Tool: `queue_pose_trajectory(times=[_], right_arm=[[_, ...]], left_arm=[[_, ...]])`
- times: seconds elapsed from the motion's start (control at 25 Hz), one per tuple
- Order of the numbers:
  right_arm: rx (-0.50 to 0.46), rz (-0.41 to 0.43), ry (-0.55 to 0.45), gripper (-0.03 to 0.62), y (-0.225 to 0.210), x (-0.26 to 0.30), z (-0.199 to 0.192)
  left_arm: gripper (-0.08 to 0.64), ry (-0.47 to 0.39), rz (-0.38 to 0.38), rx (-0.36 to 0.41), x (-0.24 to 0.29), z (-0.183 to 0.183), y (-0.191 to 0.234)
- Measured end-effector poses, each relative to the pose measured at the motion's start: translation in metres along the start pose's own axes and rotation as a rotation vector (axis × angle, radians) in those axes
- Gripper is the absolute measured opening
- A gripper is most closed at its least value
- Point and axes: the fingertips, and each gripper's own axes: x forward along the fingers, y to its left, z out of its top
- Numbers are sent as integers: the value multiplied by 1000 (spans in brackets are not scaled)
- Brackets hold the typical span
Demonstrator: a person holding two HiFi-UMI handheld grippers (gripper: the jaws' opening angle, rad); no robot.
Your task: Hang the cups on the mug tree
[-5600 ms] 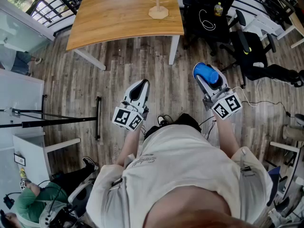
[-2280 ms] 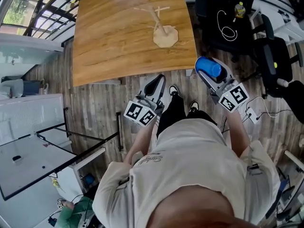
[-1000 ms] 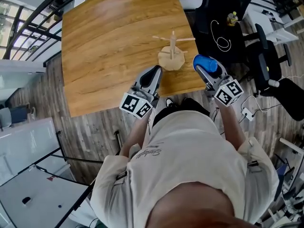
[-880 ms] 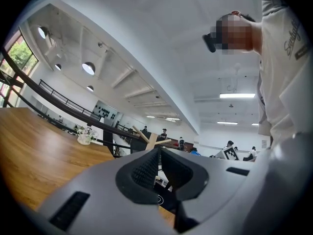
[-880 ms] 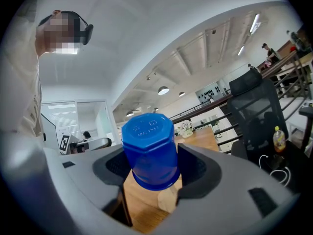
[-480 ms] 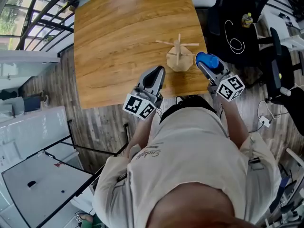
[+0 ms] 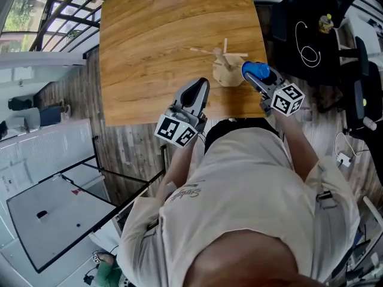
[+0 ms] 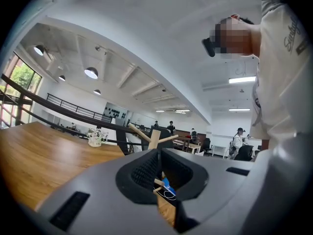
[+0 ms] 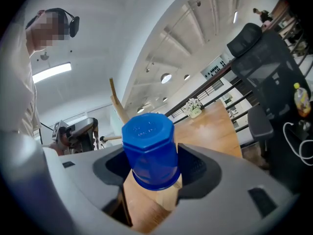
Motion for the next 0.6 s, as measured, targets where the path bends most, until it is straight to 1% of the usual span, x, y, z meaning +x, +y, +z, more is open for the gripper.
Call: queue_pose_trajectory(times=[0.2, 0.36, 0.6], right_arm=[[43, 34, 26, 270, -7, 14, -16], [50, 64, 52, 270, -10, 26, -24], [83, 82, 84, 270, -14, 36, -41]], left_arm=[[29, 4, 45, -4, -2, -2, 2], [29, 15, 74, -8, -5, -4, 5], [29, 26, 105, -23, -7, -5, 8]])
